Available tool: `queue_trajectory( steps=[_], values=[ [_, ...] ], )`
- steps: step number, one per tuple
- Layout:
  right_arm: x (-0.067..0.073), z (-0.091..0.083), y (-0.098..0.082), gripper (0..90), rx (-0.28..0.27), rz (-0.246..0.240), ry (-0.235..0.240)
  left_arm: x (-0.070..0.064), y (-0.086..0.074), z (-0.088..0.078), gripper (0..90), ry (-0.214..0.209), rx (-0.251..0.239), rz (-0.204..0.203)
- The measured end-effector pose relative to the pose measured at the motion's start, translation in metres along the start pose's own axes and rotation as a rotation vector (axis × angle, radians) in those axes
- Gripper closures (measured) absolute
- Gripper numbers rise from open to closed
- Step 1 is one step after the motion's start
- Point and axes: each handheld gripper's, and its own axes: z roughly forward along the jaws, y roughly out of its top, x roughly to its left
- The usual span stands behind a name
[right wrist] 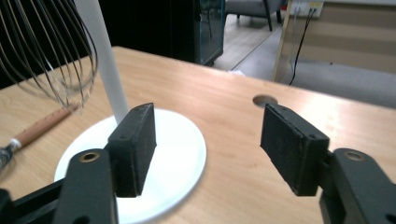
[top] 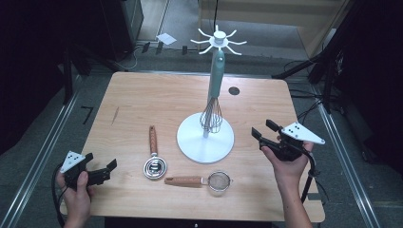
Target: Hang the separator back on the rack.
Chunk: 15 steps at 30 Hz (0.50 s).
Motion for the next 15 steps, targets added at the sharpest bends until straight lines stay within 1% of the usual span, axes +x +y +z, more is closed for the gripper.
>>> queue_trajectory(
  steps=[1,2,3,4,5,7,9,10,11,12,13,14,15],
  values=[
    [0.0,0.0,0.0,35.6,0.0,0.0,0.0,0.0,0.0,0.0,0.0,0.0,0.0,0.0],
    [-0.001,-0.001,-0.006,34.4,0.011,0.007,-0.002,0.0,0.0,0.0,0.0,0.0,0.0,0.001],
    [-0.001,-0.001,-0.006,34.4,0.011,0.007,-0.002,0.0,0.0,0.0,0.0,0.0,0.0,0.001],
    [-0.004,-0.002,-0.014,33.1,0.021,0.02,0.0,0.0,0.0,0.0,0.0,0.001,0.001,0.002],
    [-0.004,-0.002,-0.014,33.1,0.021,0.02,0.0,0.0,0.0,0.0,0.0,0.0,0.001,0.001],
    [-0.006,-0.003,-0.019,30.7,0.037,0.047,0.009,0.0,0.0,0.0,0.0,-0.002,0.001,-0.001],
    [-0.008,-0.006,-0.026,28.4,0.048,0.062,0.013,0.001,0.0,0.0,0.0,-0.005,0.002,-0.003],
    [-0.008,-0.006,-0.026,28.4,0.048,0.062,0.013,0.001,0.0,0.0,0.0,-0.005,0.002,-0.003],
    [-0.01,-0.009,-0.029,27.6,0.067,0.062,0.01,0.001,0.0,0.0,0.0,-0.01,0.003,-0.003],
    [-0.011,-0.009,-0.031,28.6,0.08,0.064,0.007,0.001,0.0,0.0,0.0,-0.01,0.003,-0.003],
    [-0.013,-0.01,-0.033,30.1,0.091,0.076,0.025,0.001,0.0,0.0,0.0,-0.012,0.002,-0.002],
    [-0.013,-0.01,-0.033,30.1,0.091,0.076,0.025,0.001,0.0,0.0,0.0,-0.012,0.002,-0.002],
    [-0.017,-0.01,-0.036,30.8,0.117,0.084,0.052,0.001,0.0,0.001,0.0,-0.015,0.004,0.0]
  ],
)
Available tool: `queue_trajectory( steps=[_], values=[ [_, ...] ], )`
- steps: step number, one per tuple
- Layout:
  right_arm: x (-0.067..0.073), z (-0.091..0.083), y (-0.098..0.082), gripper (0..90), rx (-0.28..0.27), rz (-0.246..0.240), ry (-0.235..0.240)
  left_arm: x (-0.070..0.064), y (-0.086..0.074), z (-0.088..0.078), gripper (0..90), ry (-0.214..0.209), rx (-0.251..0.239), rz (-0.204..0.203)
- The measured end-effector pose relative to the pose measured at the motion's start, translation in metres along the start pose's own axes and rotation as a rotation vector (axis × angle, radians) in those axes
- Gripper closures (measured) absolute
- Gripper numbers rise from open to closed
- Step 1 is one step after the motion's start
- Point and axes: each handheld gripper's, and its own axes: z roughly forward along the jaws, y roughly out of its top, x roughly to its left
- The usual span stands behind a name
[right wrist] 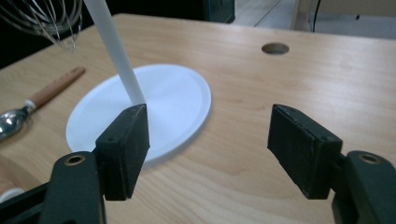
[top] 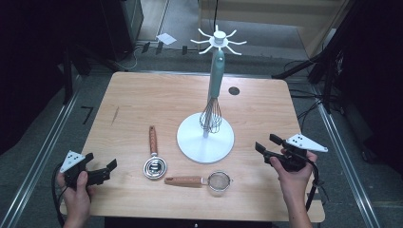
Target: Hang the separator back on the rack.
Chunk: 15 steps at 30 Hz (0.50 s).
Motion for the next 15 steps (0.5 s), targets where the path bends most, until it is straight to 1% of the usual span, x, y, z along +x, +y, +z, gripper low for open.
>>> queue_trajectory(
  steps=[1,3,5,7,8,9,10,11,12,13,14,15],
  values=[
    [0.0,0.0,0.0,30.8,0.0,0.0,0.0,0.0,0.0,0.0,0.0,0.0,0.0,0.0],
    [0.0,0.001,-0.003,33.7,0.037,-0.021,-0.015,0.0,0.0,0.0,0.0,-0.001,0.003,0.001],
    [0.0,0.003,-0.009,37.5,0.066,-0.032,-0.009,0.0,0.0,0.0,0.0,-0.002,0.004,0.0],
    [0.0,0.004,-0.011,39.2,0.071,-0.033,-0.001,0.0,0.0,0.0,0.0,-0.002,0.004,0.0],
    [0.001,0.005,-0.013,41.9,0.083,-0.033,0.015,0.0,0.0,0.0,0.0,-0.001,0.004,0.0],
    [0.004,0.008,-0.014,46.1,0.11,-0.052,0.06,0.0,0.0,0.0,0.0,0.0,0.005,-0.001],
    [0.004,0.008,-0.014,46.1,0.11,-0.052,0.06,0.0,0.0,0.0,0.0,-0.002,0.007,-0.001],
    [0.007,0.012,-0.013,48.3,0.137,-0.085,0.1,0.0,0.0,0.001,0.0,-0.002,0.008,0.0],
    [0.007,0.012,-0.013,48.3,0.137,-0.085,0.1,0.0,0.0,0.001,0.0,-0.006,0.009,0.003],
    [0.009,0.014,-0.012,50.1,0.149,-0.1,0.122,-0.001,0.0,0.001,0.0,-0.003,0.009,0.006],
    [0.015,0.018,-0.01,55.4,0.167,-0.15,0.172,-0.001,0.0,0.001,0.0,-0.003,0.011,0.01],
    [0.018,0.019,-0.01,56.9,0.176,-0.179,0.178,-0.002,0.001,0.001,0.0,0.0,0.017,0.019]
  ],
)
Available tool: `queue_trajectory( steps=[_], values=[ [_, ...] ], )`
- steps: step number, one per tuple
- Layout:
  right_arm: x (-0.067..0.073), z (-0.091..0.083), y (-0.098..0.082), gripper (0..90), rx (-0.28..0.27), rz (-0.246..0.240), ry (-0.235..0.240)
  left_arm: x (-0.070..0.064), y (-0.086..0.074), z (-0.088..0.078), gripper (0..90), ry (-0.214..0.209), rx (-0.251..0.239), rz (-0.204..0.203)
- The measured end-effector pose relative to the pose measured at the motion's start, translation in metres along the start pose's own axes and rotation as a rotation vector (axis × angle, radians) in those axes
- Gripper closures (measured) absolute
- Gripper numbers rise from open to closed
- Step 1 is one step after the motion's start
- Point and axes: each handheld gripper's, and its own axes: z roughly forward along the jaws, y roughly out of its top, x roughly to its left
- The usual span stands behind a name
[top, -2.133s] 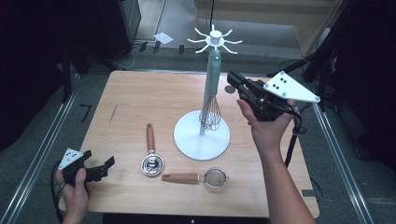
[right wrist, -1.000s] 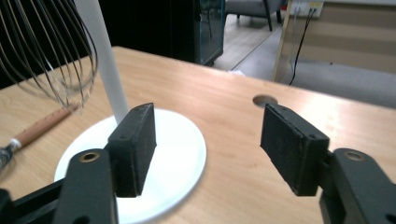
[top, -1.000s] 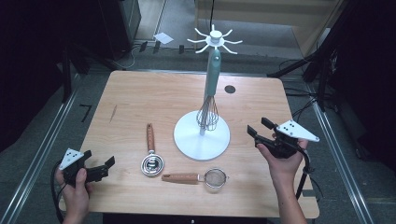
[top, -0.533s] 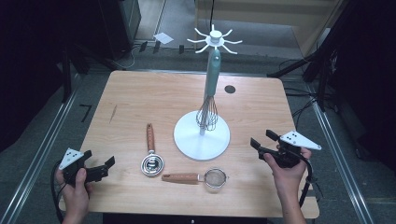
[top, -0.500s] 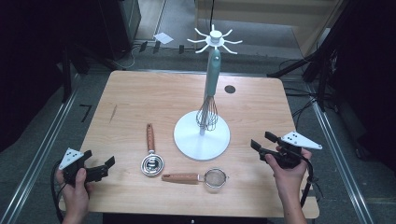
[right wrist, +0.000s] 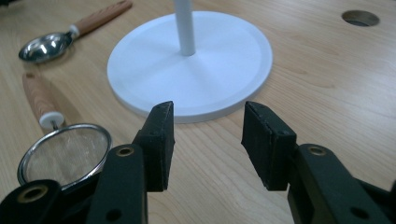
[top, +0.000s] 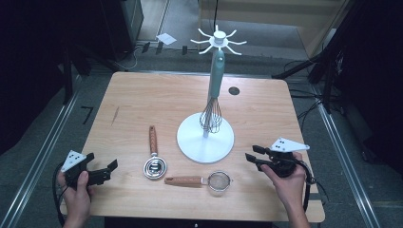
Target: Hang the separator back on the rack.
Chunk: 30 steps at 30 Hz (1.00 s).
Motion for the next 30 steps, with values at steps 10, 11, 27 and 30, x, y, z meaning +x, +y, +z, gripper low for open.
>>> queue_trajectory(
  steps=[10,11,27,30],
  values=[
    [0.015,0.021,0.014,59.6,0.101,-0.108,0.06,-0.002,0.0,0.001,0.0,-0.001,0.004,0.019],
    [0.018,0.023,0.016,57.8,0.116,-0.105,0.077,-0.002,0.0,0.001,0.0,-0.002,0.006,0.023],
    [0.072,0.063,0.042,62.5,0.278,-0.332,0.242,-0.002,0.0,0.0,0.0,0.002,-0.001,0.028],
    [0.076,0.068,0.043,62.3,0.302,-0.348,0.246,-0.002,0.0,0.0,0.0,0.0,-0.006,0.026]
  ],
)
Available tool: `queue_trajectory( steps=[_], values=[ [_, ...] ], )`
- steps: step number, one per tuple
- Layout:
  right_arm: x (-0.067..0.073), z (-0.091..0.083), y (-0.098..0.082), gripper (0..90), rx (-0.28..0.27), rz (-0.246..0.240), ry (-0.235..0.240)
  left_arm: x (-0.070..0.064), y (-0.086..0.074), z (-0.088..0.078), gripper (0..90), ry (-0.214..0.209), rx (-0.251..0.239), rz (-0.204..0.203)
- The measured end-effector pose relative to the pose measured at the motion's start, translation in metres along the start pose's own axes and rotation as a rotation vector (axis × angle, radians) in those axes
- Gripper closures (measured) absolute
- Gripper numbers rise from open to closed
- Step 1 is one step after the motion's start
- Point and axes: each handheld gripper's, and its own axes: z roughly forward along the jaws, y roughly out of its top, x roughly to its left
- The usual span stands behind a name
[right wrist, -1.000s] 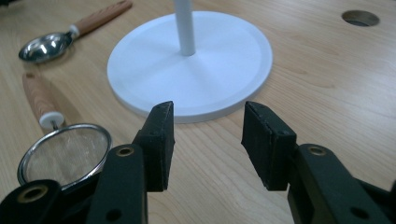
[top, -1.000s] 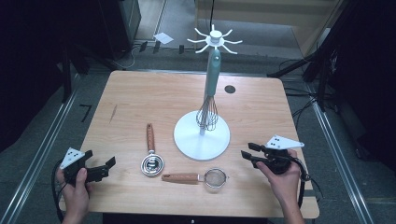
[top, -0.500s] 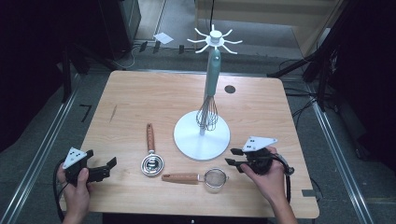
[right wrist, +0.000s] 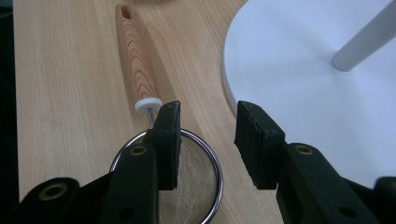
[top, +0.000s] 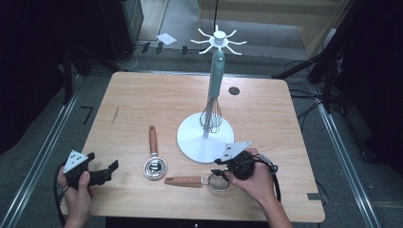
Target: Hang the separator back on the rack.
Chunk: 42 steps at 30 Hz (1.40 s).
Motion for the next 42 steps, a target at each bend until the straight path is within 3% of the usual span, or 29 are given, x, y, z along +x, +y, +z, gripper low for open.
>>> queue_trajectory(
  steps=[4,8,22,25,30,42],
  values=[
    [0.003,0.006,0.004,61.6,0.022,-0.024,0.023,0.0,0.0,0.0,0.0,-0.003,-0.001,-0.001],
    [0.004,0.01,0.01,63.4,0.043,-0.03,0.083,0.0,0.0,0.0,0.0,-0.002,-0.001,-0.002],
    [0.014,0.031,0.025,65.8,0.114,-0.085,0.139,-0.001,-0.001,-0.001,0.0,-0.003,-0.007,0.002],
    [0.017,0.036,0.029,65.4,0.127,-0.074,0.159,-0.001,-0.001,-0.001,0.0,-0.004,-0.006,0.003],
    [0.021,0.046,0.033,65.1,0.196,-0.059,0.166,-0.001,-0.001,-0.002,0.0,-0.001,-0.006,0.009],
    [0.019,0.059,0.033,63.1,0.263,-0.004,0.189,-0.002,-0.001,-0.001,0.0,-0.003,-0.007,0.015]
  ],
)
